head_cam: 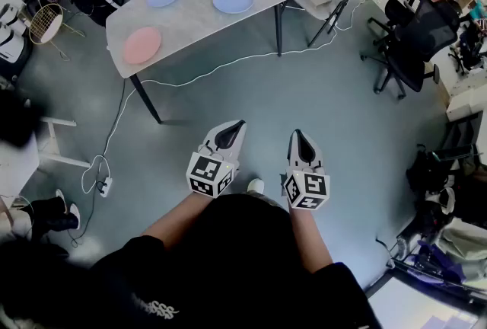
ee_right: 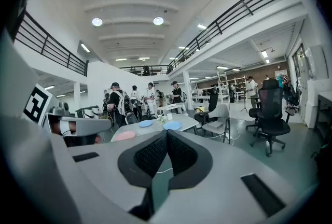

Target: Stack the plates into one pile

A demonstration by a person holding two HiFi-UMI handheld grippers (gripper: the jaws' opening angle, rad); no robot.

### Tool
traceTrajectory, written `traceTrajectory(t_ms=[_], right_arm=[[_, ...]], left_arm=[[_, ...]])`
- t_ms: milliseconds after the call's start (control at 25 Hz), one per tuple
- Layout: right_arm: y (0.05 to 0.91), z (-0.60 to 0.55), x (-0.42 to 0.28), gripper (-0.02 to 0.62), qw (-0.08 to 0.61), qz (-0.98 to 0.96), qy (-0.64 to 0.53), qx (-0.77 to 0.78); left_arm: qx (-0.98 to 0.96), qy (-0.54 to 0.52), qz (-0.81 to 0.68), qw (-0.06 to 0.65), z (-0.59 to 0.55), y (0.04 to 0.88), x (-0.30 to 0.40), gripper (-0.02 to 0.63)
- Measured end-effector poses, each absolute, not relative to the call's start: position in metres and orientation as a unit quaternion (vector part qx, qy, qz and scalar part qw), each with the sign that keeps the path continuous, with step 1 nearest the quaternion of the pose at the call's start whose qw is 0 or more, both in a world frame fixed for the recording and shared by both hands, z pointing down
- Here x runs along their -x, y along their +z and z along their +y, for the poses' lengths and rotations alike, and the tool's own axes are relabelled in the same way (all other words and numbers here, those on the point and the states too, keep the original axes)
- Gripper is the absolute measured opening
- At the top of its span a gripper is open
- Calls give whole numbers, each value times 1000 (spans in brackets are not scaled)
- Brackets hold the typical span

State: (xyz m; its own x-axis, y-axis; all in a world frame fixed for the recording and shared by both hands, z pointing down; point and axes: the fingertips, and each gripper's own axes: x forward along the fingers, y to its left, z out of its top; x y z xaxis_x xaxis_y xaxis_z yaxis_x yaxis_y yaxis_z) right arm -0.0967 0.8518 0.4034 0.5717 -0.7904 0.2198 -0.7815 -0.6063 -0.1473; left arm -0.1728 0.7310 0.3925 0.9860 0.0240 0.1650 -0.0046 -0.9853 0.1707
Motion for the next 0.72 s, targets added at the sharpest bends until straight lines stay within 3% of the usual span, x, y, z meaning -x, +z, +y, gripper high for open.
traceTrajectory(t_ms=[440, 720], right_arm=[[429, 898, 31, 14, 33, 458, -136, 878], [438, 879, -10, 14, 35, 460, -147, 875]], left_arm=[[-991, 95, 5, 93, 773, 421, 107, 17], [-992, 88, 9, 94, 741, 423, 46, 17]])
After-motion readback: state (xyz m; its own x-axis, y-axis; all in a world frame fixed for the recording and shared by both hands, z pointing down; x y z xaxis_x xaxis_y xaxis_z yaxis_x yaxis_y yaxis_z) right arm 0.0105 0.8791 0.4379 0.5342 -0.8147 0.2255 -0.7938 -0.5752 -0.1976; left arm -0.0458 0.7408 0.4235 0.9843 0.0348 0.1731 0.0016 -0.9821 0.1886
